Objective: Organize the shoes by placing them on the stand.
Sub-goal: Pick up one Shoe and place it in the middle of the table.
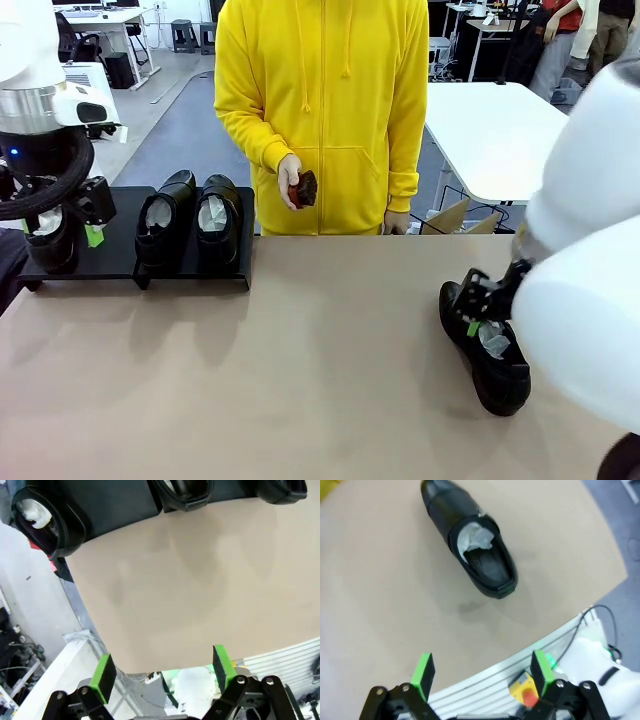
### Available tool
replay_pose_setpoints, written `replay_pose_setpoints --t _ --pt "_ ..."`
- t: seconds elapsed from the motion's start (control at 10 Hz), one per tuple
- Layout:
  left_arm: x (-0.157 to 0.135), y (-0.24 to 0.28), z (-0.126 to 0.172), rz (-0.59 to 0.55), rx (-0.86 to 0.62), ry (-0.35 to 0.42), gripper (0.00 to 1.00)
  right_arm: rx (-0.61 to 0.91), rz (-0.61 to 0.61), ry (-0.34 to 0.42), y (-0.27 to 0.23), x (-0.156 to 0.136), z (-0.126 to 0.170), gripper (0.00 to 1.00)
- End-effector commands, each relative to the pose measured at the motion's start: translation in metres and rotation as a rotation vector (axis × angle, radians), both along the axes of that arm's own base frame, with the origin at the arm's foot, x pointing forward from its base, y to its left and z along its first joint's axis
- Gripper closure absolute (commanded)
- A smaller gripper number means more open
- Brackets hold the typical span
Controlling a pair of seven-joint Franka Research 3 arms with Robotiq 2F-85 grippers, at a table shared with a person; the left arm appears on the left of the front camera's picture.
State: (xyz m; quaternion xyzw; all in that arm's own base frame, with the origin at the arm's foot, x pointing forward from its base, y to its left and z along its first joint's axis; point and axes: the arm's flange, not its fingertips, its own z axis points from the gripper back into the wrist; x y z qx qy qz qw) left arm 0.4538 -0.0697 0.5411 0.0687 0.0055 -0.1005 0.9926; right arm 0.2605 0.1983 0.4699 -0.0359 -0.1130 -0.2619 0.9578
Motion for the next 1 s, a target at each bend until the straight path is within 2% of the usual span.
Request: replay_pose_setpoints --t 0.0,0.1,0.3,0.7,0.8,0.9 --pt "-0.003 0.003 0.001 -0.003 0.008 -0.007 0.00 0.011 0.077 -0.034 -0.015 -0.006 -0.034 0.00" --pt "-0.003 0.003 0.001 -0.003 0.008 -0.007 0.00 0.006 0.175 -0.035 -0.019 0.005 -0.046 0.00" --pt "-0.003 0.003 0.001 -0.003 0.008 -0.007 0.00 0.092 0.320 0.106 -0.031 0.040 -0.071 0.00" --pt "-0.003 0.003 0.001 -0.003 0.008 -0.007 0.00 0.134 0.506 0.117 -0.065 0.061 -0.090 0.00" --pt "-0.003 0.003 0.001 -0.003 0.008 -0.007 0.00 0.139 0.494 0.096 -0.066 0.062 -0.089 0.00" --pt "-0.003 0.003 0.001 -0.003 0.008 -0.007 0.00 0.126 0.442 0.140 -0.043 0.091 -0.072 0.00"
